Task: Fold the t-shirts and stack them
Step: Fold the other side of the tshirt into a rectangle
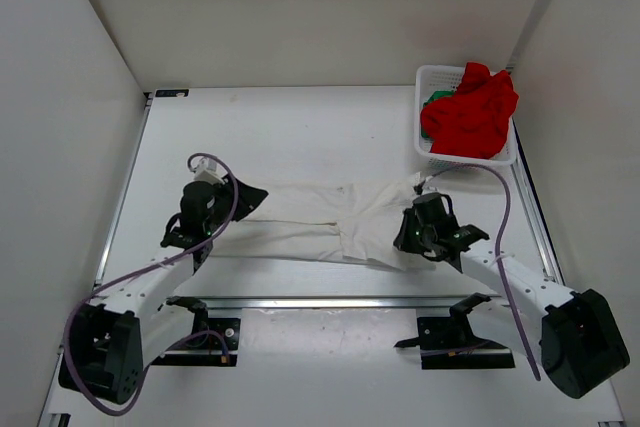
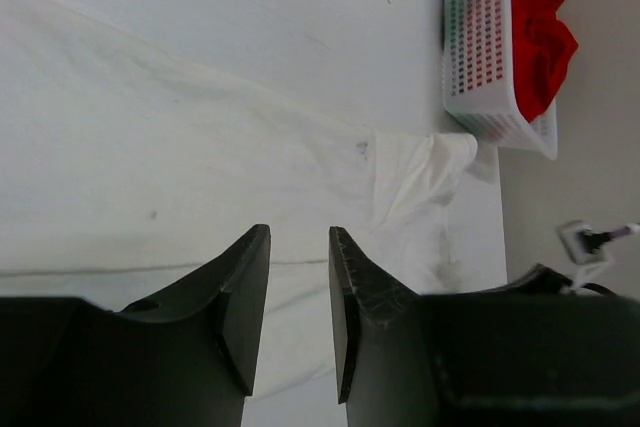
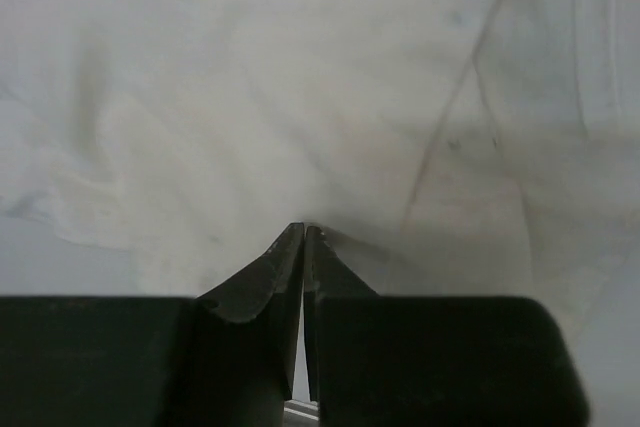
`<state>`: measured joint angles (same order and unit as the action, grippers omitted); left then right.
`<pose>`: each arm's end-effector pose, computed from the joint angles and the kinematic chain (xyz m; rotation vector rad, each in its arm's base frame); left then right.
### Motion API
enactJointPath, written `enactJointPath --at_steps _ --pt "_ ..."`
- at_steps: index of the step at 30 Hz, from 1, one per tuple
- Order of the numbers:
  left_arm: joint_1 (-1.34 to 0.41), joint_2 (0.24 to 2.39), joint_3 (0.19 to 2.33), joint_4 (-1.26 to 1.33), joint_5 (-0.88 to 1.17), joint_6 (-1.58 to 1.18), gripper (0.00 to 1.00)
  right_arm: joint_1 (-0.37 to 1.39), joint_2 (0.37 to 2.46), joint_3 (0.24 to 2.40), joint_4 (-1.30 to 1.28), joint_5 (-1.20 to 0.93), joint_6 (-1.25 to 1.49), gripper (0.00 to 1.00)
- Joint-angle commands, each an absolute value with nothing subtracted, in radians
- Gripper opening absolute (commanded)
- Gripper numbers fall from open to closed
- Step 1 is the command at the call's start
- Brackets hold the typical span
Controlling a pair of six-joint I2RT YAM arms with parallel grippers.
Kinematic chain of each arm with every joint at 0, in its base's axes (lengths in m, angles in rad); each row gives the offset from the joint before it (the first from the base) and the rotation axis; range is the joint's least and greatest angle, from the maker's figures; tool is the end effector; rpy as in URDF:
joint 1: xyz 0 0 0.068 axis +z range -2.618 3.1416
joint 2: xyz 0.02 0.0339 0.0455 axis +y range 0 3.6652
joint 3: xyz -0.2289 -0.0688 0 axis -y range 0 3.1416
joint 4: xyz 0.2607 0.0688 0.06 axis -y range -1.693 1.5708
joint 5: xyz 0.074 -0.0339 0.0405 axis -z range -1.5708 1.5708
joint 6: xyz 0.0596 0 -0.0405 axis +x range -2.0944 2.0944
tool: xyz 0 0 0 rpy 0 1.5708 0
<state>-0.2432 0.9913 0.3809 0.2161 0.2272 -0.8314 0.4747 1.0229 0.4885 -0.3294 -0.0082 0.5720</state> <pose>0.2536 -0.0767 0.1540 -0.4486 2.0235 -0.9081 0.2154 0.1113 0.1262 0.1175 2.4901 0.4686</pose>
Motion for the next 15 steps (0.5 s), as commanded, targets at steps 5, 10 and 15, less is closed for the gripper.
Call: enactJointPath --at_steps 5,10,15 --pt "-0.596 1.189 0.59 0.103 0.181 -0.72 0.4 0.379 0.977 0.339 -0.313 -0.051 0.562 0.0" --pt "-0.686 1.461 0.736 0.129 0.242 -0.727 0.4 0.275 0.93 0.432 -0.267 -0.11 0.526 0.21" --pt "-0.615 1.555 0.802 0.186 0.224 -0.761 0.42 0.102 1.068 0.46 -0.023 -0.236 0.52 0.33"
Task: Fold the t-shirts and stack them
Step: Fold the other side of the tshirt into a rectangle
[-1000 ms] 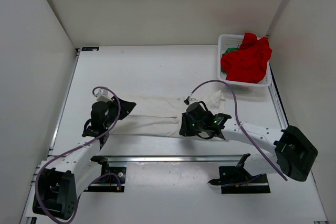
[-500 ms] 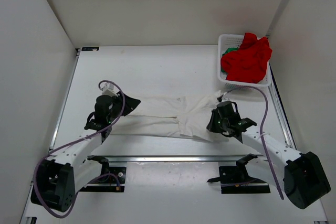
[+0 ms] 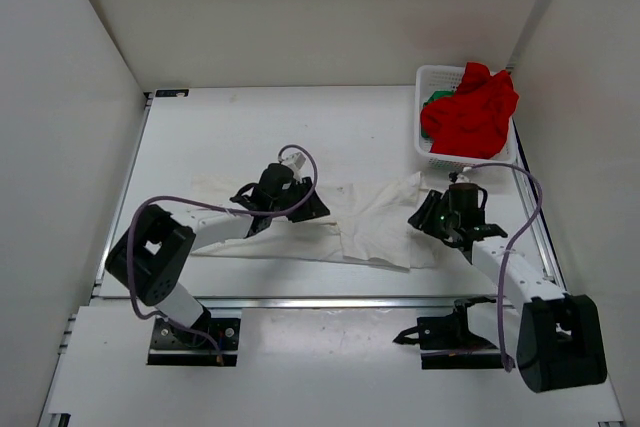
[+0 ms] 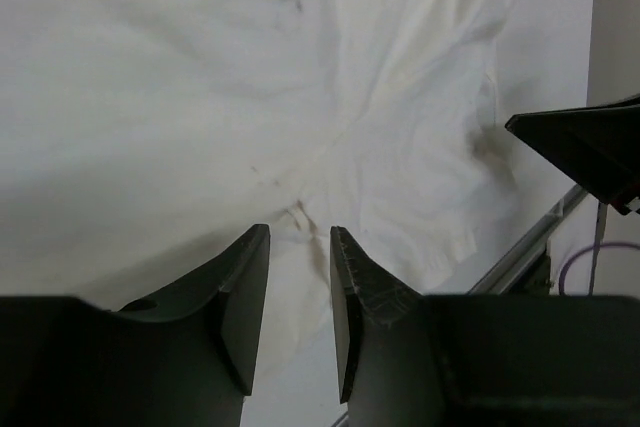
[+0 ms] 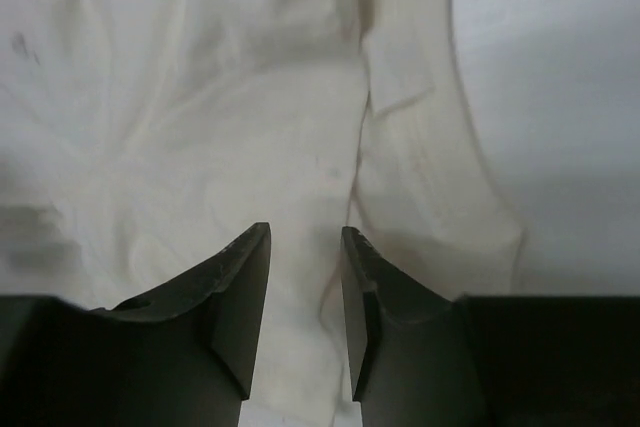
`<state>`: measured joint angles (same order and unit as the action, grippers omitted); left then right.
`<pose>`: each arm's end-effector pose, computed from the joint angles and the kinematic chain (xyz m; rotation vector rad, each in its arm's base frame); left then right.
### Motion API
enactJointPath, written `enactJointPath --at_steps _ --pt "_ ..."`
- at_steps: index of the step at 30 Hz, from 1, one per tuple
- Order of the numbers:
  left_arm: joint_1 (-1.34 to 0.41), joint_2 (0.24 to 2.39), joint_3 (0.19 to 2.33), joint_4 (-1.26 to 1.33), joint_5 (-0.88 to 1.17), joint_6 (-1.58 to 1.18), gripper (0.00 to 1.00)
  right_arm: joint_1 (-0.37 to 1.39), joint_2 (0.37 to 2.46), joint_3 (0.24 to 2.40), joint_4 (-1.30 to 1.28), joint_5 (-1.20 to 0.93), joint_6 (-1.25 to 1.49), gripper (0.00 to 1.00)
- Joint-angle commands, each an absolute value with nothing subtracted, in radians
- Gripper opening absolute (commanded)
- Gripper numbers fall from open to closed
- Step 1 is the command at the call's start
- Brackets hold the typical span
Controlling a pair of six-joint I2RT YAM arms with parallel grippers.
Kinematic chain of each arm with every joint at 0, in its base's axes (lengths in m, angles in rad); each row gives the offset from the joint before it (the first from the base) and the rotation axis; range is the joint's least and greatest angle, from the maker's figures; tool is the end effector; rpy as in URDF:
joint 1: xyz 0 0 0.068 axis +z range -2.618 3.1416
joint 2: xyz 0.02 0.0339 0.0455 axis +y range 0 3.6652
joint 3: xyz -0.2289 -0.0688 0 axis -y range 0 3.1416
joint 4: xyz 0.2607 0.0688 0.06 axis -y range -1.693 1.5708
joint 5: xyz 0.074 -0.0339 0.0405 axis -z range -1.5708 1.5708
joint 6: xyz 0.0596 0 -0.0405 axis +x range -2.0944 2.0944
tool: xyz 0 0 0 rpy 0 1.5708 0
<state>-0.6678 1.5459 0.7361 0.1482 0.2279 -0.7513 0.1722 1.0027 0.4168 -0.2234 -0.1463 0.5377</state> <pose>0.2600 -0.2222 0.1138 0.0341 2.4159 -0.9776 0.2340 0.0495 0.1160 0.3714 2.4014 0.5048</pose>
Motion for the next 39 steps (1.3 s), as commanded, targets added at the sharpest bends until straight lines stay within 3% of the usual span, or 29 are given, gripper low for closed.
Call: enactJointPath --at_steps 1,6,17,20,25,28,30,33,37,39 --pt "-0.585 1.581 0.816 0.184 0.225 -0.775 0.42 0.103 1.104 0.457 0.065 -0.216 0.52 0.33" --pt "-0.474 1.677 0.864 0.206 0.333 -0.828 0.42 0.025 1.305 0.497 0.306 -0.326 0.541 0.35" --pt "-0.377 1.801 0.835 0.326 0.423 -0.991 0.41 -0.032 1.474 0.561 0.42 -0.344 0.525 0.37" --pt "-0.362 1.806 0.809 0.348 0.41 -1.028 0.4 -0.032 1.505 0.589 0.42 -0.337 0.523 0.27" --pt "-0.342 1.802 0.792 0.362 0.385 -1.049 0.4 -0.037 1.545 0.61 0.428 -0.317 0.523 0.23" --pt "-0.328 1.807 0.782 0.374 0.388 -1.057 0.39 -0.049 1.588 0.641 0.413 -0.334 0.525 0.34" --pt "-0.327 1.812 0.775 0.382 0.396 -1.077 0.39 -0.058 1.609 0.641 0.44 -0.353 0.537 0.36" --pt "-0.324 1.806 0.773 0.382 0.391 -1.08 0.39 -0.061 1.623 0.638 0.445 -0.359 0.538 0.32" --pt "-0.305 1.81 0.758 0.396 0.379 -1.1 0.37 -0.083 1.618 0.615 0.472 -0.361 0.56 0.05" --pt "-0.288 1.81 0.739 0.414 0.393 -1.121 0.37 -0.089 1.6 0.598 0.462 -0.336 0.568 0.0"
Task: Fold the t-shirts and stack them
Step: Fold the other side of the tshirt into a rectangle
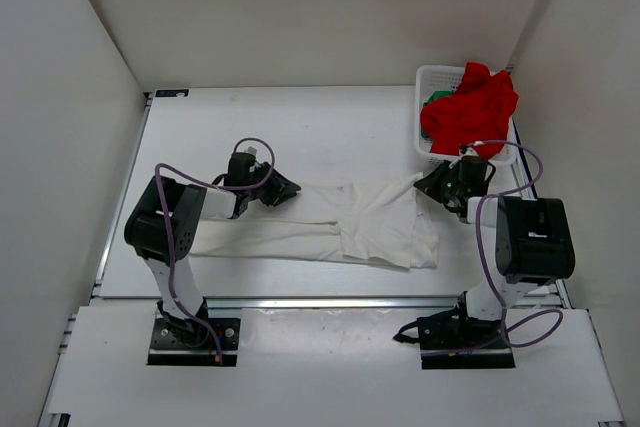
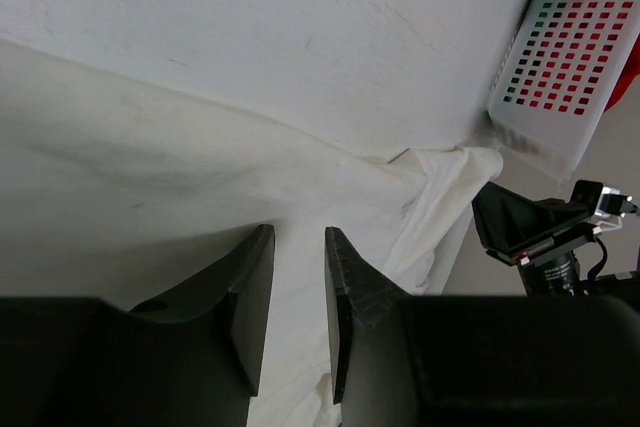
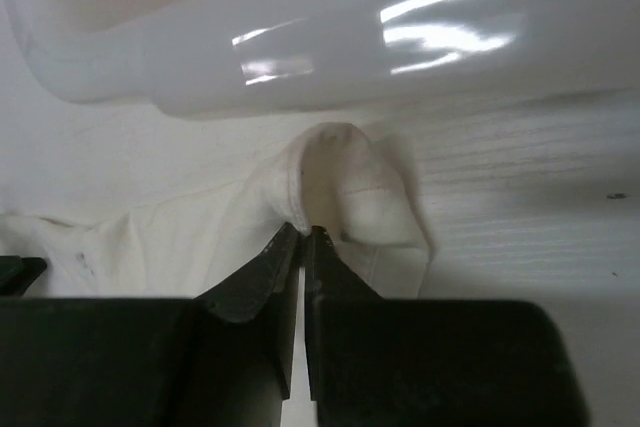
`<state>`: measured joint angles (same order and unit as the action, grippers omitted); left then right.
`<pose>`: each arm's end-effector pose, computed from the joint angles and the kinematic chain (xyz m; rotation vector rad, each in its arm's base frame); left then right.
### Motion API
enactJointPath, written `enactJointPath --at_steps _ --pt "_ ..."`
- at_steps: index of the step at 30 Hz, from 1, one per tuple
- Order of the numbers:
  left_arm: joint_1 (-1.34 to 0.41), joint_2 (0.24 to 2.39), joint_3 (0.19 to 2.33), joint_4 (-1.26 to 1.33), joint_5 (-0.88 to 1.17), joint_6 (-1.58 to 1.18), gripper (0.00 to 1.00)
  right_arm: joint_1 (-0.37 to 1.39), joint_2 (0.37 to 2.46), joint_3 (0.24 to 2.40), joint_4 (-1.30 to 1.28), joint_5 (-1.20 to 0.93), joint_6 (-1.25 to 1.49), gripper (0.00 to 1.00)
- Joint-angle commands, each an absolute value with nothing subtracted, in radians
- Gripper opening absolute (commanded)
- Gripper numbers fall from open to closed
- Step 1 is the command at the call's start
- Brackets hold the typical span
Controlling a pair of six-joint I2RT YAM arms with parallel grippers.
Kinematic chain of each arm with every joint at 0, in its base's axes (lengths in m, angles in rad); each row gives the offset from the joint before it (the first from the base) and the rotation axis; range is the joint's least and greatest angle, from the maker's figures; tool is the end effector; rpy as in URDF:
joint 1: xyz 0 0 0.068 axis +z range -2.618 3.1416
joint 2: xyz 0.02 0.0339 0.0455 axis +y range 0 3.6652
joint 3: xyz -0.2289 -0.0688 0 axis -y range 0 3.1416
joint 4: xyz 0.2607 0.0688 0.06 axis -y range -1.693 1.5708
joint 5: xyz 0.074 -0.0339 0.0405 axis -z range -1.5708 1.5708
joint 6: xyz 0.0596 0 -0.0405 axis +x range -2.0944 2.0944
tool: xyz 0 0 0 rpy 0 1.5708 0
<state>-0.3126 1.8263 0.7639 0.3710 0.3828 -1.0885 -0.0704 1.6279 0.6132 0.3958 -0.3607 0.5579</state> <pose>0.3326 -0.1309 0.0540 -0.7265 2.3735 -1.1158 0.3280 -0.0020 0.0770 0.4861 2.1692 0.6669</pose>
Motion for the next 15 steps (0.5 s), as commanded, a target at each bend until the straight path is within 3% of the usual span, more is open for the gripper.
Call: enactJointPath --at_steps 1,15 --pt "-0.279 1.804 0.729 0.419 0.382 -1.123 0.37 -0.097 1.591 0.589 0.456 -0.313 0.568 0.0" --pt "-0.198 1.715 0.597 0.48 0.31 -1.223 0.35 -0.13 1.542 0.641 0.189 -0.206 0.607 0.04"
